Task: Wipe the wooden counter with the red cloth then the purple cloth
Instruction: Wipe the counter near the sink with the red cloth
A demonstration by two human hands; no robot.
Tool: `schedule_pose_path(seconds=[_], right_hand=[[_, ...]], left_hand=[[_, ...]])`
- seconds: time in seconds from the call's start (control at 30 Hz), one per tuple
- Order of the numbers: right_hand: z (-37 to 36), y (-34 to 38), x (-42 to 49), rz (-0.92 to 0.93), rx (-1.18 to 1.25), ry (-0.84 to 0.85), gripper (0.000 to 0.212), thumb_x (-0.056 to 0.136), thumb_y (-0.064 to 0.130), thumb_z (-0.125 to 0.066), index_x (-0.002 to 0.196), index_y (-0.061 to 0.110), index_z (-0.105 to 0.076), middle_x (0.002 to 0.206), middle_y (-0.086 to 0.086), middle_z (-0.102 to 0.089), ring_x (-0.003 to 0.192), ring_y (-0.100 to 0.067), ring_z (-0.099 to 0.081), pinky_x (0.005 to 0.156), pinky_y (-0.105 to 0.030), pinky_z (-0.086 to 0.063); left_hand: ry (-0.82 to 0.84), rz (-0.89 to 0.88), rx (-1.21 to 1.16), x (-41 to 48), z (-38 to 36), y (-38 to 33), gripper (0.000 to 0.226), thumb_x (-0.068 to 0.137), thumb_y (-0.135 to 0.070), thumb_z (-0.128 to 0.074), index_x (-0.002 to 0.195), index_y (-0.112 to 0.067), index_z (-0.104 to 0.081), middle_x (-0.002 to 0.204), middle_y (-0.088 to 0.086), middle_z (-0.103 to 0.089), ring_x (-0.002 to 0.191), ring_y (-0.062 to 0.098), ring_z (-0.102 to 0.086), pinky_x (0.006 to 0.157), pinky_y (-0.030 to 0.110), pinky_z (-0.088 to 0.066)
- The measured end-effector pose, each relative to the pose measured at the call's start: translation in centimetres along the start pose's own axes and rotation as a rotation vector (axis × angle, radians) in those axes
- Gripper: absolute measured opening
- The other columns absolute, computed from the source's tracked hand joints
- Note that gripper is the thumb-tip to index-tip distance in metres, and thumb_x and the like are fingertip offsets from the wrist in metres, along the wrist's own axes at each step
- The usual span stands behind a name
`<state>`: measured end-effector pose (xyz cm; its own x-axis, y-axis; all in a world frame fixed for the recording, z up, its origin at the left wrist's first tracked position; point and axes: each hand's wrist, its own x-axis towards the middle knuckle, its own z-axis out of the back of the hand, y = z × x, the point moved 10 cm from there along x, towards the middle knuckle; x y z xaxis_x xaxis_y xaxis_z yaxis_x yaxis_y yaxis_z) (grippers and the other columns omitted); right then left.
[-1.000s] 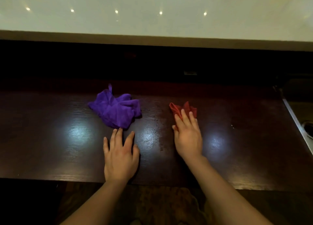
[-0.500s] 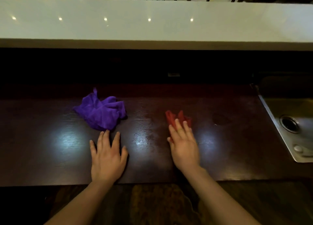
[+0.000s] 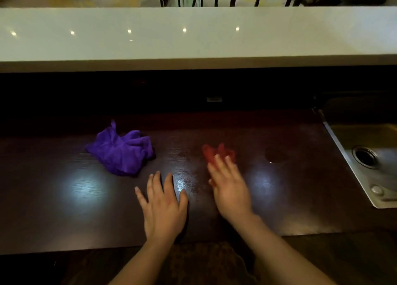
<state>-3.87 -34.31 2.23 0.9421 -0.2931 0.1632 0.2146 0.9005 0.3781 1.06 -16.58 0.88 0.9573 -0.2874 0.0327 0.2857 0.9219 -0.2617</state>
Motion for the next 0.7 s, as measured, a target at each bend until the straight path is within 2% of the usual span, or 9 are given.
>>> schedule_pose_path(seconds=[0.07, 0.13, 0.23, 0.3, 0.37, 0.5, 0.57, 0.63, 0.7], right_hand=[[-1.6, 3.2, -3.2, 0.259, 0.003, 0.082, 0.063, 0.083, 0.017, -0.065, 0.142, 0.025, -0.044, 0.157, -0.001, -0.032, 0.146, -0.028, -0.023, 0.118, -0.046, -0.023], [-1.9, 3.4, -3.3, 0.386, 0.012, 0.123, 0.064, 0.085, 0.021, -0.063, 0.144, 0.028, -0.039, 0.157, 0.002, -0.031, 0.147, -0.023, -0.021, 0.118, -0.042, -0.021], [-1.7, 1.7, 2.7, 0.246, 0.025, 0.085, 0.056, 0.089, 0.021, -0.061, 0.142, 0.029, -0.044, 0.155, 0.001, -0.036, 0.146, -0.023, -0.024, 0.118, -0.045, -0.025], [-2.2, 1.2, 7.1, 0.075, 0.084, 0.083, 0.053, 0.091, 0.018, -0.059, 0.141, 0.029, -0.046, 0.156, 0.003, -0.034, 0.148, -0.023, -0.019, 0.12, -0.044, -0.02], [-3.0, 2.1, 9.3, 0.009, 0.106, 0.085, 0.052, 0.092, 0.018, -0.056, 0.141, 0.029, -0.046, 0.157, 0.004, -0.032, 0.148, -0.024, -0.016, 0.121, -0.042, -0.014], [-3.9, 6.1, 4.5, 0.374, 0.062, 0.188, 0.055, 0.087, 0.017, -0.058, 0.14, 0.029, -0.047, 0.156, 0.005, -0.035, 0.147, -0.023, -0.021, 0.12, -0.042, -0.018], [-3.2, 5.0, -0.2, 0.51, 0.028, 0.217, 0.058, 0.086, 0.021, -0.057, 0.141, 0.032, -0.042, 0.156, 0.008, -0.032, 0.147, -0.019, -0.02, 0.119, -0.04, -0.018], [-1.2, 1.4, -2.4, 0.454, 0.033, 0.171, 0.062, 0.083, 0.017, -0.063, 0.14, 0.031, -0.044, 0.155, 0.007, -0.034, 0.147, -0.018, -0.022, 0.118, -0.043, -0.025], [1.1, -2.6, -1.4, 0.244, 0.037, 0.069, 0.058, 0.082, 0.012, -0.07, 0.135, 0.027, -0.053, 0.151, 0.004, -0.042, 0.144, -0.019, -0.028, 0.111, -0.049, -0.037]], left_hand=[[-0.023, -0.003, 0.021, 0.2, 0.0, 0.1, 0.059, 0.089, -0.049, -0.038, 0.137, -0.018, -0.043, 0.145, 0.017, -0.044, 0.14, 0.032, -0.033, 0.114, 0.067, -0.018], [-0.007, 0.005, 0.068, 0.2, -0.1, 0.0, 0.059, 0.089, -0.051, -0.038, 0.138, -0.019, -0.043, 0.145, 0.016, -0.044, 0.14, 0.032, -0.032, 0.113, 0.067, -0.02], [-0.004, 0.009, 0.067, 0.2, -0.1, -0.1, 0.059, 0.088, -0.05, -0.04, 0.137, -0.018, -0.046, 0.145, 0.017, -0.044, 0.14, 0.032, -0.032, 0.112, 0.067, -0.019], [-0.018, 0.012, 0.047, 0.3, 0.2, -0.1, 0.059, 0.087, -0.049, -0.04, 0.136, -0.017, -0.048, 0.145, 0.017, -0.045, 0.14, 0.032, -0.033, 0.113, 0.067, -0.019], [-0.03, 0.015, 0.034, 0.3, 0.3, -0.1, 0.058, 0.086, -0.048, -0.041, 0.135, -0.017, -0.048, 0.144, 0.017, -0.046, 0.139, 0.032, -0.034, 0.113, 0.067, -0.02], [-0.035, 0.001, 0.024, 0.2, 0.2, -0.1, 0.055, 0.085, -0.048, -0.041, 0.132, -0.018, -0.048, 0.143, 0.017, -0.047, 0.139, 0.032, -0.035, 0.112, 0.067, -0.02], [-0.019, 0.008, 0.037, 0.2, 0.0, 0.1, 0.055, 0.085, -0.049, -0.04, 0.132, -0.021, -0.047, 0.144, 0.017, -0.046, 0.14, 0.032, -0.033, 0.113, 0.068, -0.019], [0.0, 0.005, 0.043, 0.2, -0.2, -0.1, 0.054, 0.086, -0.05, -0.04, 0.134, -0.025, -0.047, 0.146, 0.017, -0.043, 0.142, 0.032, -0.03, 0.113, 0.068, -0.018], [0.011, -0.005, 0.039, 0.1, -0.1, -0.3, 0.053, 0.086, -0.05, -0.04, 0.134, -0.03, -0.048, 0.147, 0.018, -0.041, 0.143, 0.032, -0.027, 0.113, 0.068, -0.016]])
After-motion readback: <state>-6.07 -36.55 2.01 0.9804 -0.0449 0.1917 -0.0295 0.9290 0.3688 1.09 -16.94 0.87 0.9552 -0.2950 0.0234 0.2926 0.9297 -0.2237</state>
